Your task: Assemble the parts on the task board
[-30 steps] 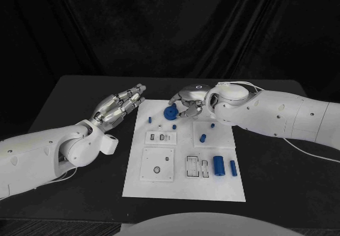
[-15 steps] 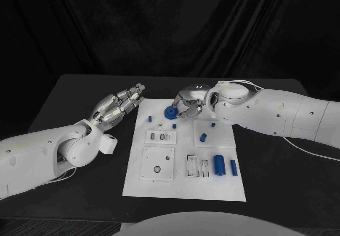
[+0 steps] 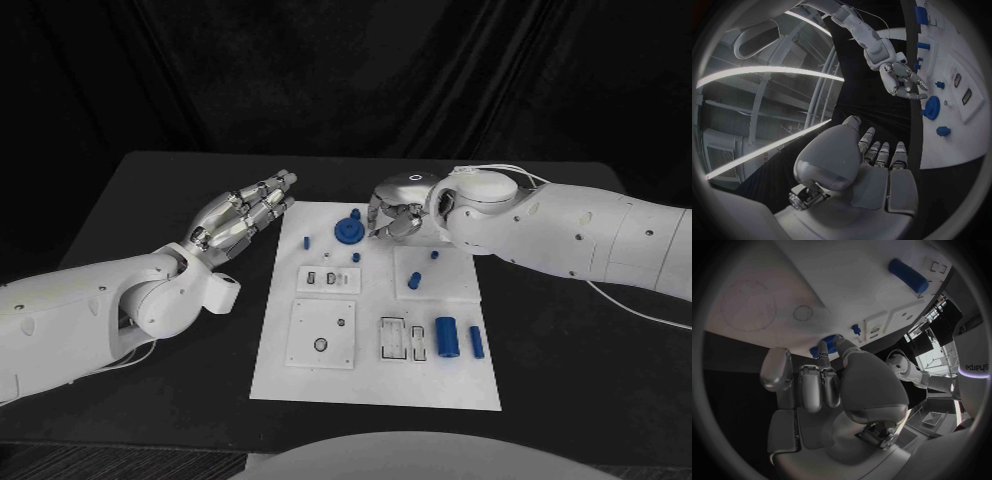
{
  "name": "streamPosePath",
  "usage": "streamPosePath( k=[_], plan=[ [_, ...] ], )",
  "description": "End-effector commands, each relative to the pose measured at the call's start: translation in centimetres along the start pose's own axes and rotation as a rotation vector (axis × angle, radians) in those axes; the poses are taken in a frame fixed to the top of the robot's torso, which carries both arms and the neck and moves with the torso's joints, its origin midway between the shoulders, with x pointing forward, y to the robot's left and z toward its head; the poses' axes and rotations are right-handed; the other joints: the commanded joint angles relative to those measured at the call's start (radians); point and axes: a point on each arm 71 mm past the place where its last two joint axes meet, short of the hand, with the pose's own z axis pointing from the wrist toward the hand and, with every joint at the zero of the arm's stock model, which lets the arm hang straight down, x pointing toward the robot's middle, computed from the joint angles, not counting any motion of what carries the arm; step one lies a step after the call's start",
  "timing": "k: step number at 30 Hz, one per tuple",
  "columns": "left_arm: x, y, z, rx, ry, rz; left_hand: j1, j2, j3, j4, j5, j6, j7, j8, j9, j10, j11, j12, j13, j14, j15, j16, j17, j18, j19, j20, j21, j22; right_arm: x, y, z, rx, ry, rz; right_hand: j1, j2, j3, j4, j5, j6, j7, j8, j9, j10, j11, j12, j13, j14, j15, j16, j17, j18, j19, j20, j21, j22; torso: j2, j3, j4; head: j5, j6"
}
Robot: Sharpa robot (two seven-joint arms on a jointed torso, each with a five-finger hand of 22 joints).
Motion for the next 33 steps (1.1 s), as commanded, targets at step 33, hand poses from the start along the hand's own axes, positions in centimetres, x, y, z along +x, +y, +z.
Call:
streamPosePath(
  k=[33],
  plan=[
    [-0.3, -1.1, -0.4, 0.146, -0.003, -0.007, 0.006, 0.002, 0.01, 0.0, 0.003, 0.005, 0.008, 0.005, 0.002, 0.002, 0.009, 0.004, 0.001, -0.002, 0.008, -0.004, -0.002, 0.017, 0.001, 0.007, -0.002, -0.001, -1.7, -7.7, -14.0, 0.198, -0.217, 0.02, 0.033, -0.002, -0.042, 0.032, -0.017, -0.248, -0.004, -0.01, 0.1, 0.106, -0.004, 0.003, 0.263, 0.089, -0.005, -0.024, 0.189, -0.012, 0.062, -0.006, 0.094, 0.167, -0.001, -0.001, 0.0013, -0.013, 0.014]
  ],
)
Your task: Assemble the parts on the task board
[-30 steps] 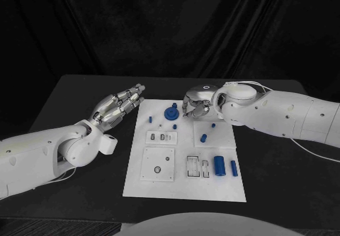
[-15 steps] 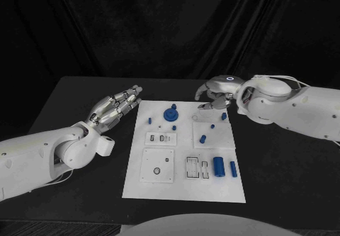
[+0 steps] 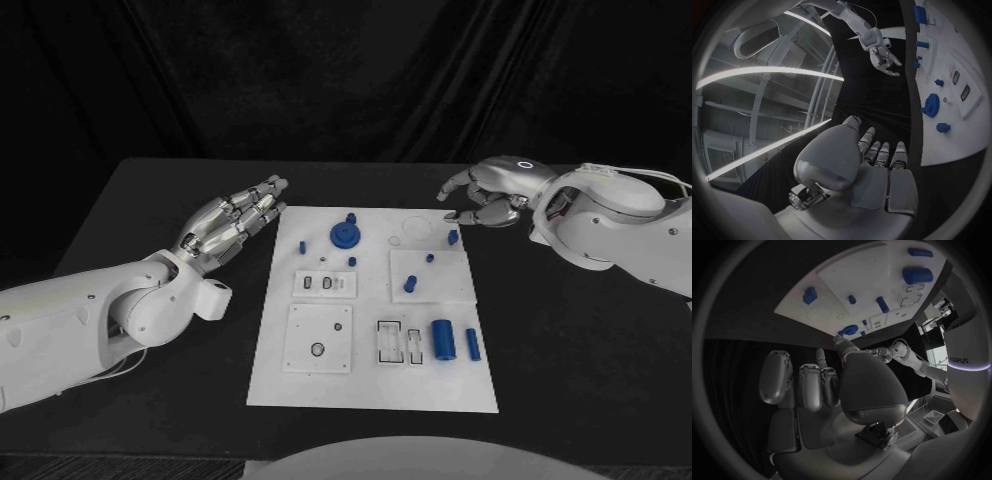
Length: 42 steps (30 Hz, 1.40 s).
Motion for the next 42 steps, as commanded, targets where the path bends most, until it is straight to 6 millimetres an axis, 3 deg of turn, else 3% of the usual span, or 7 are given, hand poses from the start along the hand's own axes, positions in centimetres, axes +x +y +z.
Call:
streamPosePath(
  k=[1, 5, 12, 18, 25, 31, 42],
  plan=[
    [0.1, -1.0, 0.0, 0.148, 0.007, -0.013, 0.006, 0.002, 0.004, 0.001, 0.003, 0.002, 0.004, 0.005, 0.001, -0.001, 0.006, 0.004, 0.002, -0.002, 0.008, -0.004, -0.001, 0.017, 0.001, 0.007, -0.002, -0.001, 0.5, -0.6, -0.5, 0.033, -0.025, -0.008, 0.006, -0.009, -0.003, 0.007, 0.0, 0.002, 0.001, -0.008, -0.005, 0.106, -0.003, 0.003, 0.263, 0.088, -0.005, -0.006, 0.187, -0.011, 0.007, -0.001, 0.005, 0.168, 0.002, -0.0009, 0.0007, 0.001, 0.003],
    [0.1, -1.0, -0.1, 0.147, 0.007, -0.013, 0.006, 0.002, 0.004, 0.001, 0.003, 0.001, 0.004, 0.005, 0.001, -0.001, 0.006, 0.004, 0.002, -0.002, 0.008, -0.004, -0.001, 0.017, 0.001, 0.007, -0.002, -0.001, 1.3, -1.1, -0.9, 0.045, -0.02, -0.019, 0.006, -0.012, -0.005, 0.008, -0.003, 0.001, 0.001, -0.01, -0.008, 0.106, -0.003, 0.003, 0.263, 0.088, -0.005, -0.009, 0.184, -0.011, 0.006, -0.001, 0.004, 0.168, 0.003, 0.001, -0.0011, 0.004, 0.003],
    [0.1, -0.9, -0.1, 0.145, 0.008, -0.015, 0.006, 0.002, 0.004, 0.001, 0.003, 0.001, 0.004, 0.005, 0.001, -0.001, 0.006, 0.004, 0.002, -0.002, 0.008, -0.004, -0.001, 0.017, 0.001, 0.007, -0.002, -0.001, 2.6, -1.7, -1.3, 0.062, -0.008, -0.024, 0.007, -0.022, -0.012, 0.014, -0.021, 0.014, 0.004, -0.001, -0.009, 0.106, -0.001, 0.003, 0.263, 0.087, -0.004, -0.013, 0.179, -0.011, 0.006, -0.001, 0.003, 0.17, 0.003, 0.0026, 0.005, 0.001, -0.001],
    [0.1, -0.9, -0.1, 0.143, 0.01, -0.017, 0.006, 0.002, 0.004, 0.001, 0.003, 0.001, 0.004, 0.005, 0.001, -0.001, 0.006, 0.004, 0.002, -0.002, 0.008, -0.004, -0.001, 0.017, 0.001, 0.007, -0.002, -0.001, 3.3, -2.1, -1.2, 0.078, -0.001, -0.031, 0.007, -0.029, -0.019, 0.021, -0.039, -0.004, 0.007, 0.003, -0.009, 0.106, 0.002, 0.003, 0.263, 0.085, -0.002, -0.021, 0.17, -0.01, 0.004, 0.0, -0.004, 0.17, 0.004, 0.0007, 0.0016, 0.005, -0.002],
    [0.2, -0.9, 0.0, 0.141, 0.013, -0.02, 0.006, 0.002, 0.004, 0.001, 0.003, 0.001, 0.004, 0.005, 0.001, -0.001, 0.006, 0.004, 0.002, -0.002, 0.008, -0.004, -0.001, 0.017, 0.001, 0.007, -0.002, -0.001, 3.9, -2.3, -1.2, 0.095, 0.013, -0.035, 0.007, -0.037, -0.028, 0.032, -0.062, -0.029, 0.012, 0.02, -0.003, 0.106, 0.005, 0.003, 0.263, 0.085, 0.0, -0.025, 0.166, -0.009, 0.003, 0.002, -0.008, 0.171, 0.005, -0.0001, 0.0039, 0.005, -0.006],
    [0.2, -0.8, 0.0, 0.139, 0.015, -0.022, 0.006, 0.002, 0.007, 0.0, 0.003, 0.0, 0.005, 0.005, 0.001, -0.001, 0.007, 0.004, 0.002, -0.002, 0.009, -0.004, -0.001, 0.017, 0.001, 0.008, -0.002, -0.001, 4.6, -2.5, -1.2, 0.108, 0.029, -0.038, 0.017, -0.044, -0.037, 0.054, -0.076, -0.083, 0.021, 0.08, 0.026, 0.106, 0.013, 0.003, 0.263, 0.084, 0.007, -0.028, 0.159, -0.009, 0.002, 0.008, -0.013, 0.171, 0.005, -0.0004, 0.0021, 0.006, -0.009],
    [0.1, -0.7, 0.0, 0.134, 0.017, -0.023, 0.006, 0.002, 0.008, 0.0, 0.003, 0.002, 0.005, 0.006, 0.001, -0.001, 0.007, 0.004, 0.002, -0.002, 0.009, -0.004, -0.001, 0.017, 0.001, 0.008, -0.002, 0.0, 5.1, -2.6, -1.2, 0.113, 0.038, -0.039, 0.028, -0.046, -0.042, 0.071, -0.07, -0.107, 0.023, 0.156, 0.06, 0.106, 0.015, 0.003, 0.263, 0.083, 0.009, -0.029, 0.156, -0.008, 0.002, 0.01, -0.016, 0.17, 0.003, -0.0011, 0.0023, 0.005, -0.014]
  ],
)
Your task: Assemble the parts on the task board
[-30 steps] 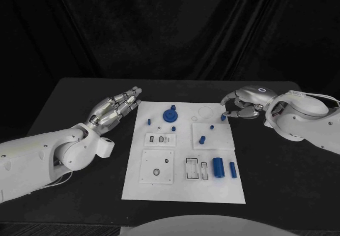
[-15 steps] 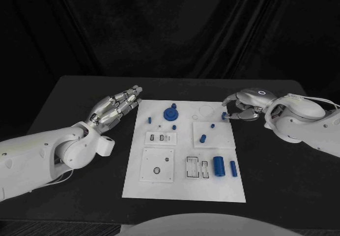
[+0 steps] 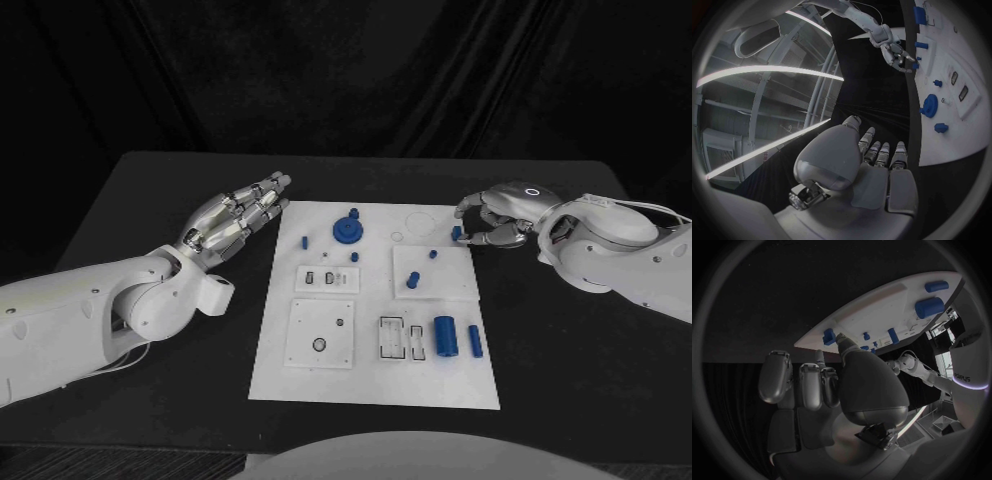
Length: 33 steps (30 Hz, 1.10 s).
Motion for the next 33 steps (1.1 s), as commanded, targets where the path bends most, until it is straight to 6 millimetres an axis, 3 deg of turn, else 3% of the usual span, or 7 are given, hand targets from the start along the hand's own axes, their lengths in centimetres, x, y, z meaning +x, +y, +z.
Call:
streamPosePath(
  k=[1, 6, 9, 21, 33],
  plan=[
    [0.16, -0.91, -0.01, 0.137, 0.01, -0.016, 0.006, 0.002, 0.007, 0.001, 0.003, 0.002, 0.005, 0.006, 0.001, 0.0, 0.007, 0.004, 0.001, 0.002, 0.005, -0.004, -0.001, 0.017, 0.001, 0.008, -0.002, 0.0, 0.08, -0.14, -0.01, 0.02, -0.008, -0.009, 0.013, -0.001, 0.0, 0.007, 0.013, -0.01, -0.001, 0.026, 0.011, 0.106, 0.008, 0.003, 0.263, 0.083, 0.009, -0.005, 0.154, -0.008, -0.001, 0.007, -0.007, 0.17, -0.001, -0.0006, 0.0012, -0.003, -0.002],
    [0.18, -0.86, 0.04, 0.135, 0.012, -0.017, 0.006, 0.002, 0.007, 0.001, 0.003, 0.002, 0.005, 0.006, 0.001, 0.0, 0.007, 0.004, 0.001, 0.002, 0.005, -0.004, -0.001, 0.017, 0.001, 0.008, -0.002, 0.0, 0.22, -0.13, 0.03, 0.018, -0.002, -0.009, 0.021, 0.001, 0.0, 0.013, 0.043, -0.015, -0.002, 0.084, 0.035, 0.106, 0.008, 0.003, 0.263, 0.083, 0.009, -0.005, 0.152, -0.008, -0.001, 0.007, -0.009, 0.169, -0.002, 0.0, 0.0017, -0.004, -0.003],
    [0.18, -0.84, 0.05, 0.134, 0.013, -0.018, 0.006, 0.002, 0.007, 0.001, 0.003, 0.002, 0.005, 0.006, 0.001, 0.0, 0.007, 0.004, 0.001, 0.002, 0.005, -0.004, -0.001, 0.017, 0.001, 0.008, -0.002, 0.0, 0.28, -0.12, 0.04, 0.018, 0.0, -0.009, 0.024, 0.002, 0.0, 0.013, 0.055, -0.017, -0.003, 0.098, 0.04, 0.106, 0.007, 0.003, 0.263, 0.083, 0.009, -0.006, 0.152, -0.007, -0.002, 0.007, -0.011, 0.169, -0.002, 0.0, 0.0016, -0.004, -0.004],
    [0.16, -0.78, 0.06, 0.13, 0.014, -0.019, 0.005, 0.002, 0.01, 0.001, 0.003, 0.004, 0.007, 0.006, 0.001, 0.001, 0.01, 0.004, 0.002, 0.002, 0.006, -0.004, -0.001, 0.017, 0.001, 0.009, -0.002, -0.001, 0.56, -0.03, 0.23, 0.008, -0.003, -0.009, 0.03, 0.006, 0.003, 0.013, 0.076, -0.012, -0.005, 0.129, 0.05, 0.106, 0.006, 0.003, 0.263, 0.082, 0.007, -0.005, 0.151, -0.007, -0.003, 0.007, -0.014, 0.168, -0.002, -0.0002, 0.0011, -0.003, -0.008],
    [0.17, -0.73, 0.07, 0.126, 0.016, -0.02, 0.004, 0.002, 0.012, 0.001, 0.003, 0.003, 0.009, 0.006, 0.001, 0.002, 0.012, 0.004, 0.002, 0.002, 0.007, -0.004, -0.001, 0.018, 0.001, 0.01, -0.002, 0.0, 0.98, 0.11, 0.5, 0.001, 0.004, -0.008, 0.042, 0.01, 0.011, 0.009, 0.133, 0.002, -0.009, 0.165, 0.054, 0.106, 0.002, 0.003, 0.263, 0.082, 0.005, -0.007, 0.147, -0.006, -0.003, 0.004, -0.018, 0.168, -0.002, -0.0003, 0.0018, -0.003, -0.011]
  ],
)
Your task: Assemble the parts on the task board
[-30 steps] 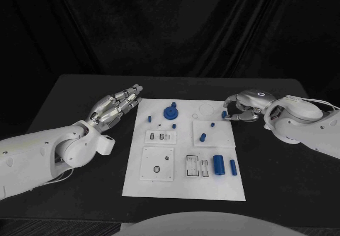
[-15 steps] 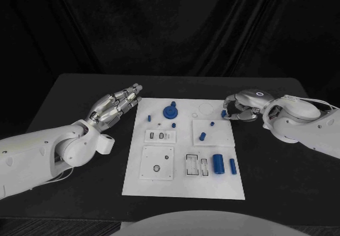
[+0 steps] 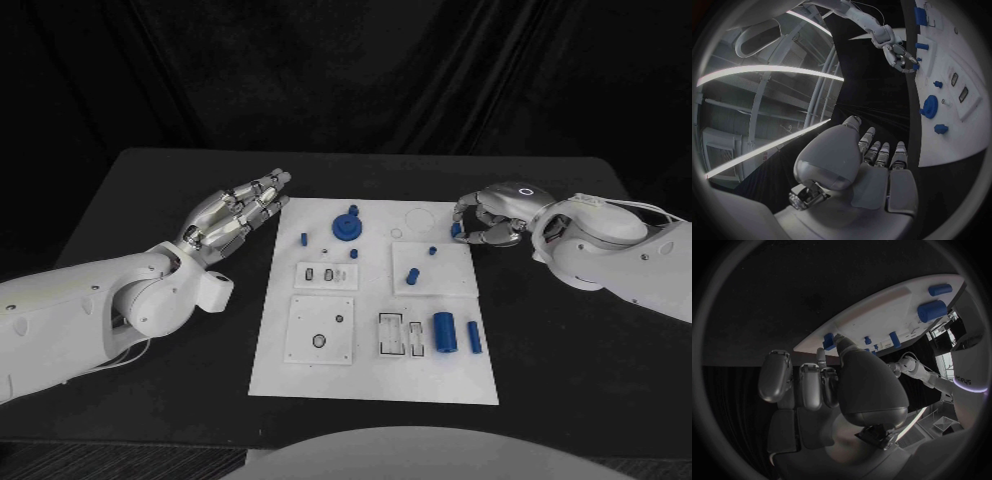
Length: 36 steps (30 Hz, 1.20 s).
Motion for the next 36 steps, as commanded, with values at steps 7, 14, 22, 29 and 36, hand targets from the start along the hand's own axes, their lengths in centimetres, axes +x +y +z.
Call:
streamPosePath(
  k=[7, 14, 22, 29, 36],
  plan=[
    [0.1, -0.8, 0.0, 0.126, 0.01, -0.015, 0.004, 0.002, 0.005, 0.002, 0.003, -0.001, 0.005, 0.006, 0.001, -0.002, 0.008, 0.004, 0.001, 0.001, 0.007, -0.004, -0.002, 0.018, -0.003, 0.006, -0.002, 0.0, 0.3, 0.0, 0.1, -0.003, -0.006, -0.005, 0.016, 0.0, 0.015, -0.003, 0.035, 0.01, -0.002, 0.015, -0.002, 0.106, 0.001, 0.003, 0.263, 0.081, 0.003, -0.01, 0.143, -0.005, -0.005, 0.003, -0.009, 0.167, 0.0, -0.0001, 0.001, -0.001, -0.001],
    [0.2, -0.8, 0.0, 0.124, 0.011, -0.016, 0.004, 0.002, 0.005, 0.002, 0.003, -0.001, 0.005, 0.006, 0.001, -0.002, 0.008, 0.004, 0.001, 0.001, 0.007, -0.004, -0.002, 0.018, -0.003, 0.006, -0.002, 0.0, 0.6, 0.0, 0.2, -0.004, 0.0, -0.005, 0.021, 0.002, 0.024, -0.006, 0.065, 0.021, -0.004, 0.024, -0.005, 0.106, -0.001, 0.003, 0.263, 0.08, 0.002, -0.012, 0.14, -0.005, -0.006, 0.002, -0.012, 0.166, 0.0, -0.0002, 0.0002, 0.0, -0.003],
    [0.2, -0.8, 0.0, 0.121, 0.012, -0.017, 0.003, 0.002, 0.008, 0.002, 0.002, -0.001, 0.007, 0.007, 0.001, -0.001, 0.011, 0.004, 0.001, 0.001, 0.008, -0.004, -0.002, 0.018, -0.003, 0.007, -0.002, 0.0, 0.6, 0.2, 0.2, -0.02, -0.024, -0.003, 0.032, 0.014, 0.048, -0.01, 0.113, 0.061, -0.011, 0.039, -0.016, 0.106, -0.007, 0.003, 0.263, 0.079, -0.003, -0.015, 0.135, -0.004, -0.006, -0.002, -0.016, 0.165, 0.001, 0.0, 0.0009, 0.0, -0.004],
    [0.1, -0.7, 0.0, 0.119, 0.011, -0.017, 0.003, 0.002, 0.008, 0.002, 0.002, -0.001, 0.007, 0.007, 0.001, -0.001, 0.011, 0.004, 0.001, 0.001, 0.008, -0.004, -0.002, 0.018, -0.003, 0.007, -0.002, 0.0, 0.1, 0.5, 0.0, -0.043, -0.098, 0.01, 0.049, 0.028, 0.076, -0.022, 0.132, 0.109, -0.015, 0.056, -0.023, 0.106, -0.01, 0.003, 0.263, 0.078, -0.006, -0.02, 0.128, -0.004, -0.005, -0.005, -0.016, 0.166, 0.001, -0.0002, -0.0002, 0.006, -0.004],
    [0.0, -0.8, -0.2, 0.117, 0.008, -0.016, 0.003, 0.002, 0.008, 0.002, 0.002, -0.001, 0.007, 0.007, 0.001, -0.001, 0.011, 0.004, 0.001, 0.001, 0.008, -0.004, -0.002, 0.018, -0.003, 0.007, -0.002, 0.0, -0.7, 1.3, -0.5, -0.065, -0.172, 0.052, 0.05, 0.024, 0.085, -0.027, 0.158, 0.132, -0.013, 0.06, -0.03, 0.106, -0.01, 0.003, 0.263, 0.077, -0.006, -0.022, 0.125, -0.006, -0.002, -0.006, -0.01, 0.167, 0.001, -0.0002, 0.0004, 0.01, -0.005]
  ],
)
